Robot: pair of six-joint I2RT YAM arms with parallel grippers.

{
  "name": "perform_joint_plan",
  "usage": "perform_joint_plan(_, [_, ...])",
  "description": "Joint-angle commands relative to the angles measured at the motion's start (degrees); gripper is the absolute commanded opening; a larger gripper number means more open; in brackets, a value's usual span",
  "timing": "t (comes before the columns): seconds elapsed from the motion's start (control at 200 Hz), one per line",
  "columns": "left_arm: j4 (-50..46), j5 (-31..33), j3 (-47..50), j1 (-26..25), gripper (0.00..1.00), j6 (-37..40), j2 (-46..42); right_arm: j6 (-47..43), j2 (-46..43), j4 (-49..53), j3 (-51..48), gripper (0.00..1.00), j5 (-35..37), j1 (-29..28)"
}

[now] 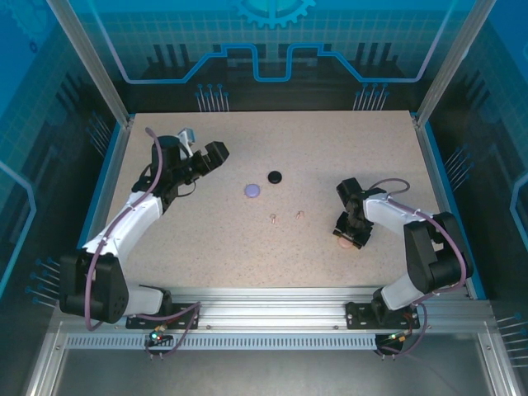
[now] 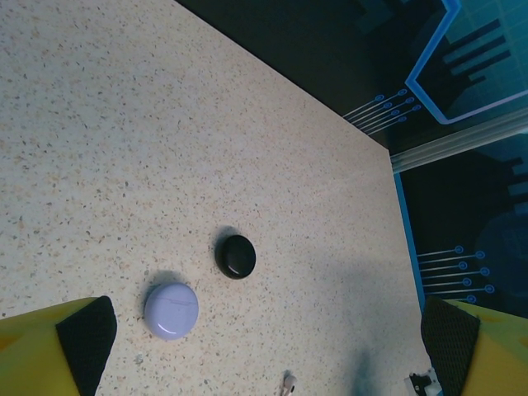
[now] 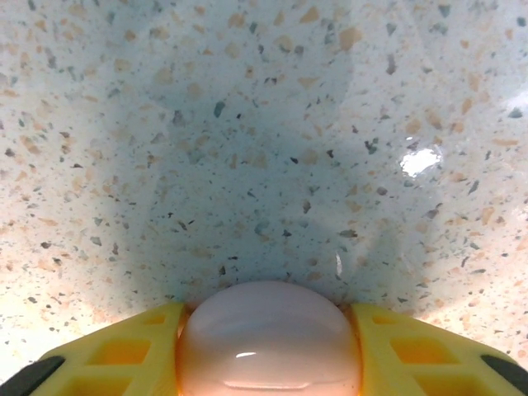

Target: Insert the wireless bluetooth earbuds into the charging case

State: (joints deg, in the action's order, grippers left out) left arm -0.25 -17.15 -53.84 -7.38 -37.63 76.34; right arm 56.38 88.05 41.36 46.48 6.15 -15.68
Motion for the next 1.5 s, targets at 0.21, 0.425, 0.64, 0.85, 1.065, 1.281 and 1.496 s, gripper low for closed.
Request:
perform_joint_plan(0.21, [10.72,-4.76,8.98,-3.15,0.99,-2.45,-2.24,1.29,-8.02,-3.75,1.89,0.29,-6.38,-1.99])
perform_joint_plan(0.425, [23.44,-3.17,15.56,-10.92,0.99,-1.49,-1.94,4.79,-7.69,-4.68,10.78,0.29,-9.25,-6.10])
perform_joint_plan(0.64, [33.87,1.04,21.01,-16.66,0.99,-1.68,-0.10,9.97,-2.35,-6.08,21.00,0.30,-10.55,-10.35])
perform_joint_plan(0.85, [45.92,5.52,26.30,-18.57,0.99,-3.90,1.64,18.36,4.23,-7.45,29.18,0.30,-10.19,-14.62])
perform_joint_plan(1.065, [51.20,9.76,27.74,-19.87,0.99,-4.38,2.90,29.31,10.63,-8.46,35.01,0.30,-8.73,-18.99])
perform_joint_plan(1.281, [54.05,9.69,27.99,-20.00,0.97,-5.50,5.39,34.74,15.82,-8.47,40.68,0.30,-7.85,-21.09])
perform_joint_plan(1.496, [55.30,9.06,28.00,-20.05,0.87,-5.97,6.89,35.58,18.53,-8.22,45.00,0.30,-8.44,-22.02])
